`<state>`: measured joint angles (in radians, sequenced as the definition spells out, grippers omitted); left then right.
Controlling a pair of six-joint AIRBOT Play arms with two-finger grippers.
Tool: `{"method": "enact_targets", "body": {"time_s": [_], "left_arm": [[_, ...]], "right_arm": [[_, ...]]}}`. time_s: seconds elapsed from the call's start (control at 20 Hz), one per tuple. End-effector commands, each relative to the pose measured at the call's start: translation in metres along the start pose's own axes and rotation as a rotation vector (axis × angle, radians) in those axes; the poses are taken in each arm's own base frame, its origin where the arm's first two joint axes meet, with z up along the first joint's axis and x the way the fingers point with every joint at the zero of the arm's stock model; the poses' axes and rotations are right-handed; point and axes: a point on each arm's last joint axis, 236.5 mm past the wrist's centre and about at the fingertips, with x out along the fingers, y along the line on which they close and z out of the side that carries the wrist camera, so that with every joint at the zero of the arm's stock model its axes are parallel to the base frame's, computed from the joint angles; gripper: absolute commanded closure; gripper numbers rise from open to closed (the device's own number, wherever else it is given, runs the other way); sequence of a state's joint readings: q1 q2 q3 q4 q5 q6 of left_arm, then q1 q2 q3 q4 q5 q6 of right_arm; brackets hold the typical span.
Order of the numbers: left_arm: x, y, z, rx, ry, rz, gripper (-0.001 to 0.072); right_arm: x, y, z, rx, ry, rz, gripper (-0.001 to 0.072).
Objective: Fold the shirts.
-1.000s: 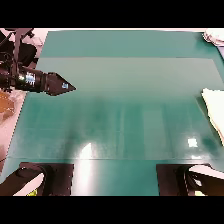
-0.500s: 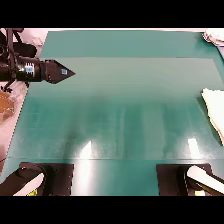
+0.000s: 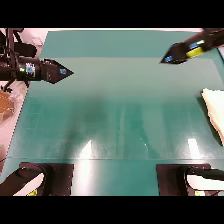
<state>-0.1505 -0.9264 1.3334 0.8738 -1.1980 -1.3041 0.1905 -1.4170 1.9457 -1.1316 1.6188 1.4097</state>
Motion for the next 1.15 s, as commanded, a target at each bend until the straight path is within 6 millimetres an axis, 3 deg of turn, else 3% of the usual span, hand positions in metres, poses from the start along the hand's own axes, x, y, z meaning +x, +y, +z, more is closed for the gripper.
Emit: {"method": "enact_targets", "body": {"time_s": [0.0, 0.15, 0.35, 1.1], "left_arm": [[0.0, 0.002, 0.001, 0.109, -0.005, 0.009, 0.0684], [0.0, 0.002, 0.003, 0.139, -0.012, 0.009, 0.0684], [0.0, -0.004, 0.003, 0.127, -0.015, -0.014, 0.0683], [0.0, -0.006, 0.003, 0.123, -0.014, -0.024, 0.0684]], "right_arm": [[0.029, 0.062, -0.014, -0.13, 0.118, 0.137, 0.069], [0.025, 0.086, -0.011, -0.17, 0.094, 0.243, 0.0689], [0.024, 0.087, -0.019, -0.173, 0.127, 0.251, 0.0688], [0.025, 0.087, -0.014, -0.171, 0.107, 0.248, 0.0689]]}}
